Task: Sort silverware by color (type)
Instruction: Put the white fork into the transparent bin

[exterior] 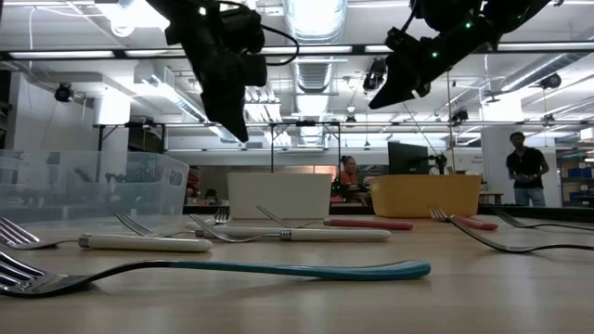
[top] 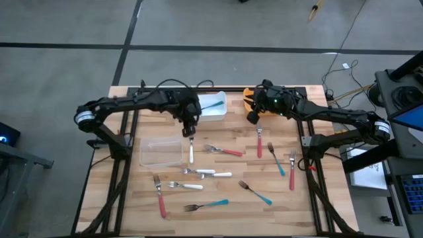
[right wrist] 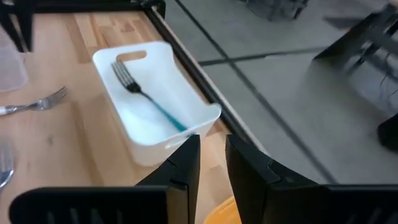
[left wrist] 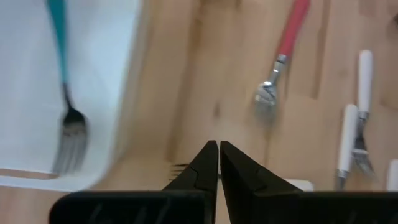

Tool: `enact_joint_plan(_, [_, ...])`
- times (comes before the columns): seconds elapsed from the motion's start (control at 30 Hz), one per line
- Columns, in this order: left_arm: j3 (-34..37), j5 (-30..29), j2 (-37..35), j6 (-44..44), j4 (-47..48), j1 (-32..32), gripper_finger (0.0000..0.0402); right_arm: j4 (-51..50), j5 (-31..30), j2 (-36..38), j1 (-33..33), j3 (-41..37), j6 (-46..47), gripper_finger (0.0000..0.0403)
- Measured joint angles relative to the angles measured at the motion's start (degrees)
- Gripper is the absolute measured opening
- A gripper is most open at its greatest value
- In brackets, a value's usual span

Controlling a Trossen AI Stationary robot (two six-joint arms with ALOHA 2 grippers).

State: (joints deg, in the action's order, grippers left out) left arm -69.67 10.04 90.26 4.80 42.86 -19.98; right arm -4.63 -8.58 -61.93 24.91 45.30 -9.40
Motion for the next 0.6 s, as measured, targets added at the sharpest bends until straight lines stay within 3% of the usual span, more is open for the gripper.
enact_joint_plan(0.3, [0.0,0.0,0.8,-12.7,1.2,7.6,0.0,-5.8,7.6,1.1,-0.8,0.0,7.3,0.0068])
enact_joint_plan(0.47, [0.0,-0.3,1.1,-25.4,0.9,10.9,0.0,-7.7,8.7,2.3,-3.6,0.0,8.9,0.0068])
enact_joint_plan(0.6, [0.0,-3.8,1.5,-36.8,0.8,13.1,0.0,-9.4,8.7,3.7,-6.9,0.0,8.5,0.0068])
